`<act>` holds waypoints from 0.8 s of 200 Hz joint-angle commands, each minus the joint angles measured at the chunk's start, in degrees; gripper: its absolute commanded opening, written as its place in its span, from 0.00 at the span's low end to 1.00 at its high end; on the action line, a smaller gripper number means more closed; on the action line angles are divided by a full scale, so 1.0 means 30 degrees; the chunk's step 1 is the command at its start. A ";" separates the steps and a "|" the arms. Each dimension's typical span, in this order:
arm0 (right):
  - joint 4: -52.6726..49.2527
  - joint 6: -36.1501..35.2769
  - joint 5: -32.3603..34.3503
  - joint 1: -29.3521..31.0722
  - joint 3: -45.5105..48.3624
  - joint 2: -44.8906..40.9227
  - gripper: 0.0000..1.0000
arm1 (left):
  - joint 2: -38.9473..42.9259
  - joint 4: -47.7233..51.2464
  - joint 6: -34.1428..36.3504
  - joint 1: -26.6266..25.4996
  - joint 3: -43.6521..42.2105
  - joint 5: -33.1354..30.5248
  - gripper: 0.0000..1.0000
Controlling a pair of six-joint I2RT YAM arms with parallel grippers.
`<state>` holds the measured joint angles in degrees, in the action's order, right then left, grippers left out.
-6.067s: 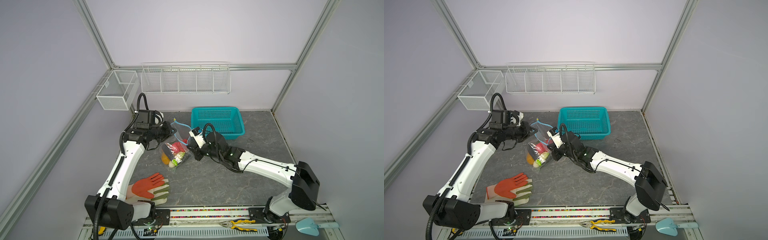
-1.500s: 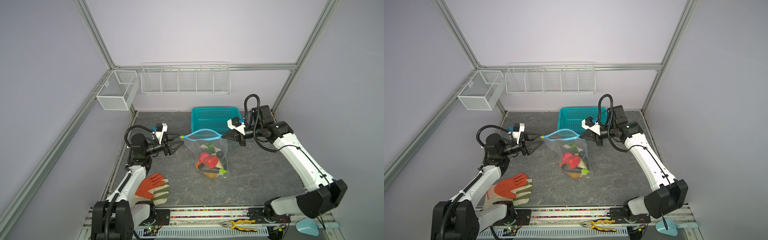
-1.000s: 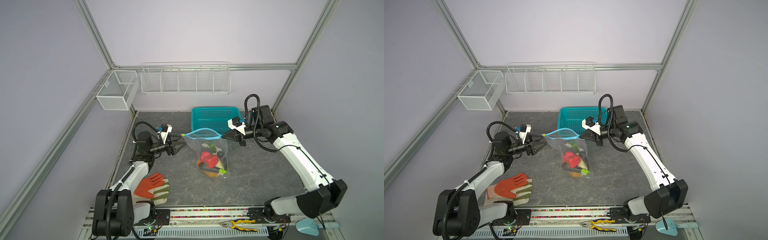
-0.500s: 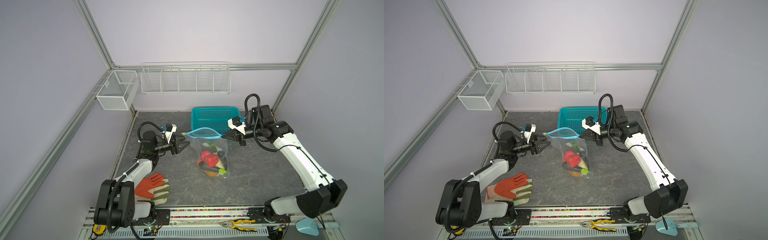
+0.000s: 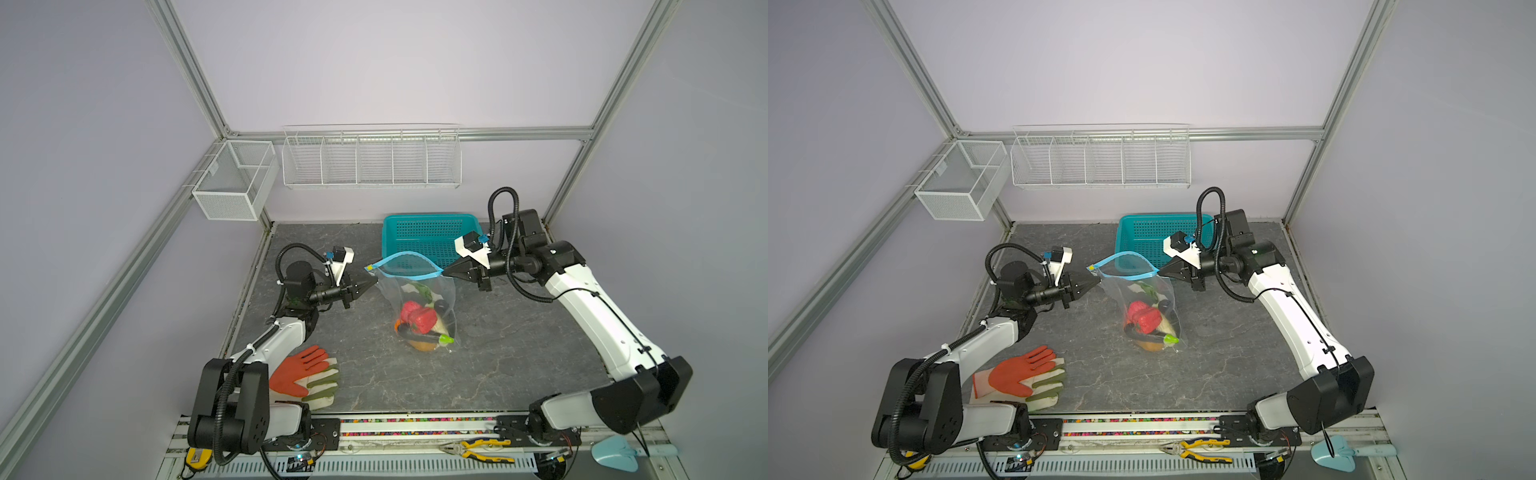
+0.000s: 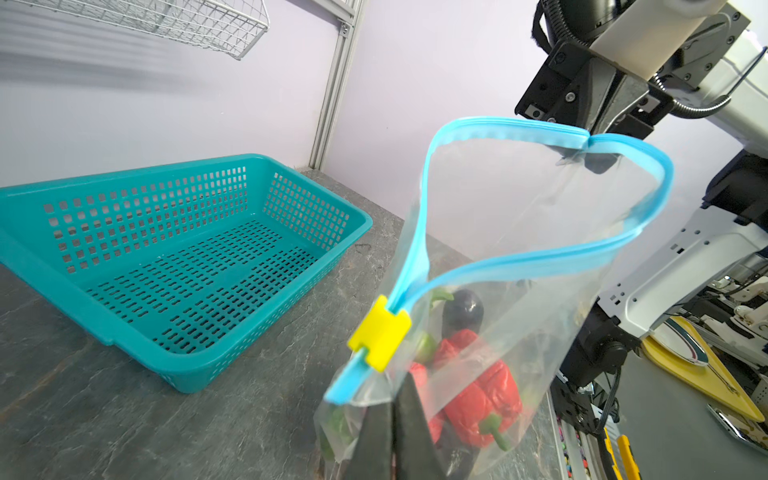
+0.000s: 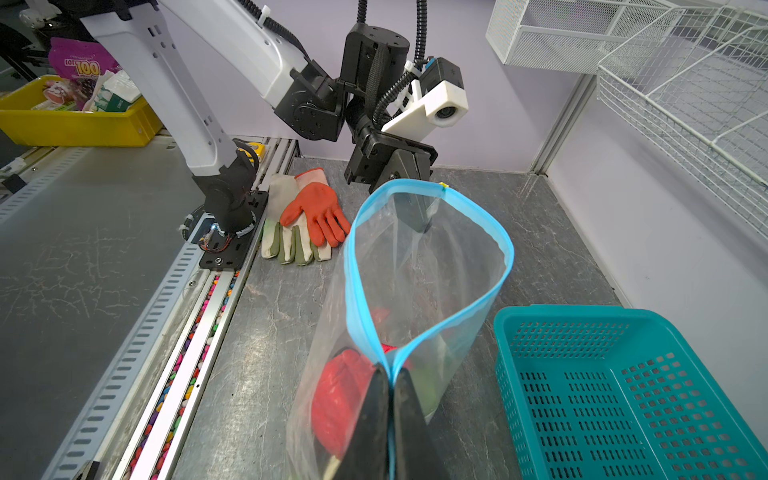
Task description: Place the food in the zip-top bag and seal the zipper
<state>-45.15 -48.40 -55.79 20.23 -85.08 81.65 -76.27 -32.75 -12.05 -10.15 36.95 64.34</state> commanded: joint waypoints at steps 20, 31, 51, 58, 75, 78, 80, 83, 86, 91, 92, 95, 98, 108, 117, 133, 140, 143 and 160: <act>0.0341 0.0237 -0.0640 -0.0122 -0.0468 0.0067 0.07 | 0.1945 0.2947 0.0561 -0.0073 0.0556 -0.1181 0.00; 0.0365 0.0355 -0.0570 -0.0122 -0.0540 0.0070 0.07 | 0.2813 0.3897 0.0803 -0.0073 0.0447 -0.1856 0.00; 0.0427 0.0571 -0.0469 -0.0130 -0.0751 0.0116 0.07 | 0.4443 0.5672 0.1316 -0.0073 0.0235 -0.3171 0.00; 0.0407 0.0660 -0.0531 -0.0094 -0.0868 0.0176 0.07 | 0.4969 0.5999 0.1376 -0.0073 0.0097 -0.3529 0.00; 0.0262 0.0746 -0.0564 -0.0041 -0.1154 0.0377 0.07 | 0.5876 0.6383 0.1302 -0.0073 -0.0343 -0.4156 0.00; 0.0233 0.0793 -0.0549 -0.0024 -0.1199 0.0414 0.07 | 0.6028 0.6429 0.1247 -0.0073 -0.0423 -0.4204 0.00; 0.0226 0.0807 -0.0531 -0.0017 -0.1223 0.0441 0.07 | 0.6087 0.6455 0.1194 -0.0073 -0.0466 -0.4252 0.00; 0.0210 0.0819 -0.0534 0.0001 -0.1255 0.0455 0.07 | 0.6208 0.6500 0.1116 -0.0073 -0.0541 -0.4355 0.00; 0.0197 0.0860 -0.0512 0.0022 -0.1299 0.0487 0.07 | 0.6340 0.6535 0.1030 -0.0073 -0.0620 -0.4441 0.00; 0.0119 0.0898 -0.0501 0.0037 -0.1374 0.0579 0.07 | 0.6499 0.6588 0.0924 -0.0073 -0.0748 -0.4586 0.00; 0.0113 0.0899 -0.0503 0.0046 -0.1390 0.0583 0.07 | 0.6542 0.6585 0.0903 -0.0073 -0.0775 -0.4608 0.00; 0.0082 0.0900 -0.0479 0.0042 -0.1434 0.0620 0.07 | 0.6642 0.6644 0.0838 -0.0073 -0.0854 -0.4667 0.00; 0.0053 0.0918 -0.0476 0.0060 -0.1483 0.0657 0.07 | 0.6776 0.6699 0.0801 -0.0073 -0.0915 -0.4732 0.00; -0.0059 0.1014 -0.0446 0.0122 -0.1607 0.0801 0.08 | 0.7082 0.6946 0.0580 -0.0073 -0.1119 -0.5216 0.00; -0.0170 0.1046 -0.0425 0.0141 -0.1695 0.0894 0.09 | 0.7377 0.7210 0.0432 -0.0073 -0.1208 -0.5581 0.00; -0.0201 0.1217 -0.0380 0.0157 -0.1565 0.1053 0.17 | 0.7920 0.7298 0.0033 -0.0102 -0.1483 -0.6132 0.00; -0.0197 0.1239 -0.0438 0.0166 -0.1366 0.1098 0.21 | 0.8135 0.7300 -0.0150 -0.0130 -0.1599 -0.6457 0.00; -0.0191 0.1246 -0.0445 0.0160 -0.1266 0.1138 0.22 | 0.8226 0.7287 -0.0216 -0.0146 -0.1657 -0.6575 0.00; -0.0075 0.1294 -0.0369 0.0273 -0.0725 0.1262 0.37 | 0.8599 0.7078 -0.0782 -0.0218 -0.1926 -0.7163 0.00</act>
<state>-45.15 -44.91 -55.40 20.40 -88.90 84.49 -52.60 -11.53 -12.05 -10.33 32.16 46.76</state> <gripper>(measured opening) 0.282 0.047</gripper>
